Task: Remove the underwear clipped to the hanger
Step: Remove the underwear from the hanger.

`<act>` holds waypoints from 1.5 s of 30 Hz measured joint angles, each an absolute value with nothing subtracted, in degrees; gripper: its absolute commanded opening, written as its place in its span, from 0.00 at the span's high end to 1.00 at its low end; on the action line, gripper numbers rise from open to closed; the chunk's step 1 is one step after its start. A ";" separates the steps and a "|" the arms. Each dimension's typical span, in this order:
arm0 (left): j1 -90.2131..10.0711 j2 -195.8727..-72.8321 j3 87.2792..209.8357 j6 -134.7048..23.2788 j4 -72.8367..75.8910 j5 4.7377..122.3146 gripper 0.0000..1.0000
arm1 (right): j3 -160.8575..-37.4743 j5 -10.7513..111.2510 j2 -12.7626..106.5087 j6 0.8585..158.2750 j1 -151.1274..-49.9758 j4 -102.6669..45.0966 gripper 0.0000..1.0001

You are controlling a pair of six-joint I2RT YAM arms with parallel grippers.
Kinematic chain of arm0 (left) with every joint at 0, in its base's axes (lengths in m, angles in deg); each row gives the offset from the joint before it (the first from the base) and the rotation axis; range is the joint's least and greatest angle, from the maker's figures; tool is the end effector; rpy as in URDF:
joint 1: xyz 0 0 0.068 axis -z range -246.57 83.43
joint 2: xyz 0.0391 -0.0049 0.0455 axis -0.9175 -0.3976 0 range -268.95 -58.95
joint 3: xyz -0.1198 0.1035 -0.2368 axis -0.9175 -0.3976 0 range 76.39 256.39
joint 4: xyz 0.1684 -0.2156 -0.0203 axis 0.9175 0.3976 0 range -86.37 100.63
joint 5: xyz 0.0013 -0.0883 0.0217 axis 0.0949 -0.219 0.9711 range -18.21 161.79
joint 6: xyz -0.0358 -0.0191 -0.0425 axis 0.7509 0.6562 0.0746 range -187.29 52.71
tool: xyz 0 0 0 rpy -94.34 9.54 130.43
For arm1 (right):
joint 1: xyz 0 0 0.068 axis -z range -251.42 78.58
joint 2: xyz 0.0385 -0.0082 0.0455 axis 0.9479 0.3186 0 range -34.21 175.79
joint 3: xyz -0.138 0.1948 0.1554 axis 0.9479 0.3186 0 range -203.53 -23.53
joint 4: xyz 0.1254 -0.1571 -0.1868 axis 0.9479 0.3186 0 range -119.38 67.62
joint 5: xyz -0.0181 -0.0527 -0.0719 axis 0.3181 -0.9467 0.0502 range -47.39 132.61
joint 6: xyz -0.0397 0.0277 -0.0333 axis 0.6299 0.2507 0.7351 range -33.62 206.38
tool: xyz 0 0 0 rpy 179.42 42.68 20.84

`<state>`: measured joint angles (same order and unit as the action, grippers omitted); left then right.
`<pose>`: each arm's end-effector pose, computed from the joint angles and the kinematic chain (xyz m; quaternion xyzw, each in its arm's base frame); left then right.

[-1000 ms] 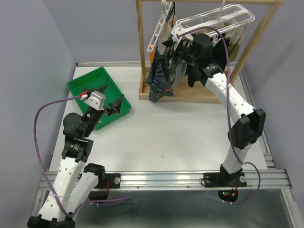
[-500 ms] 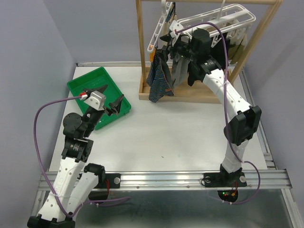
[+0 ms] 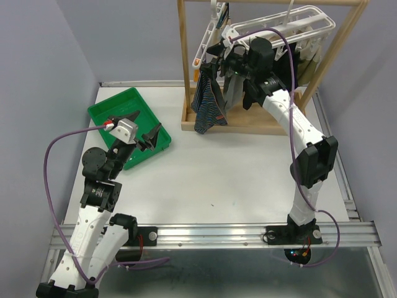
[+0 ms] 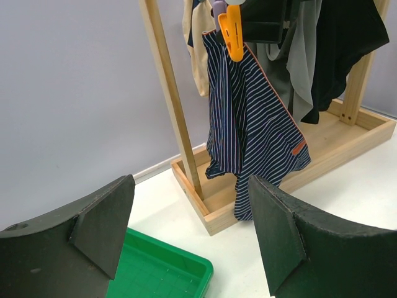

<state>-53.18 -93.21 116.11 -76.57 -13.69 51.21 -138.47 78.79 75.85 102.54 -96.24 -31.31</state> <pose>0.1409 -0.0489 0.3976 0.2529 0.5048 -0.1282 0.8154 0.4208 0.2222 0.4678 -0.4383 0.5099 0.2593 0.6933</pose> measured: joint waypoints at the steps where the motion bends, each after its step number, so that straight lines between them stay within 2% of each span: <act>1: -53.18 -93.21 116.11 -76.57 -13.69 51.21 0.15 | -138.47 78.88 75.87 102.11 -96.24 -31.71 0.30; 8: -53.18 -93.21 116.11 -76.57 -13.69 51.21 0.15 | -138.47 79.14 75.90 99.27 -96.27 -35.40 0.31; 16: -53.18 -93.21 116.11 -76.57 -13.69 51.21 0.15 | -138.47 79.12 75.98 96.21 -96.27 -39.12 0.44; 17: -53.18 -93.19 116.11 -76.57 -13.69 51.21 0.15 | -138.47 79.19 76.05 95.81 -96.27 -39.29 0.49; 24: -53.18 -93.19 116.11 -76.48 -13.69 51.21 0.15 | -138.47 80.13 76.38 94.74 -96.37 -39.55 0.63; 27: -53.18 -93.19 116.11 -76.48 -13.71 51.21 0.15 | -138.44 80.13 76.44 94.50 -96.44 -40.25 0.90; 29: -53.18 -93.19 116.11 -76.46 -13.69 51.21 0.15 | -138.47 79.82 76.44 94.54 -96.48 -40.91 0.90; 32: -53.18 -93.19 116.11 -76.46 -13.69 51.21 0.15 | -138.42 79.84 76.44 94.83 -96.44 -41.24 0.85; 33: -53.18 -93.19 116.11 -76.46 -13.69 51.21 0.15 | -138.42 79.86 76.44 94.94 -96.44 -41.24 0.74; 35: -53.18 -93.19 116.11 -76.46 -13.69 51.21 0.15 | -138.40 79.86 76.44 94.94 -96.48 -41.41 0.63; 36: -53.18 -93.19 116.11 -76.46 -13.71 51.21 0.15 | -138.29 79.86 76.44 95.05 -96.51 -41.50 0.53; 40: -53.18 -93.16 116.11 -76.46 -13.69 51.21 0.15 | -137.33 80.37 76.40 95.79 -96.59 -41.52 0.38; 44: -53.18 -93.14 116.11 -76.44 -13.69 51.19 0.15 | -134.47 80.61 75.50 96.71 -96.64 -41.26 0.30; 45: -53.18 -93.14 116.11 -76.44 -13.69 51.19 0.15 | -133.68 80.61 75.09 97.10 -96.64 -40.67 0.23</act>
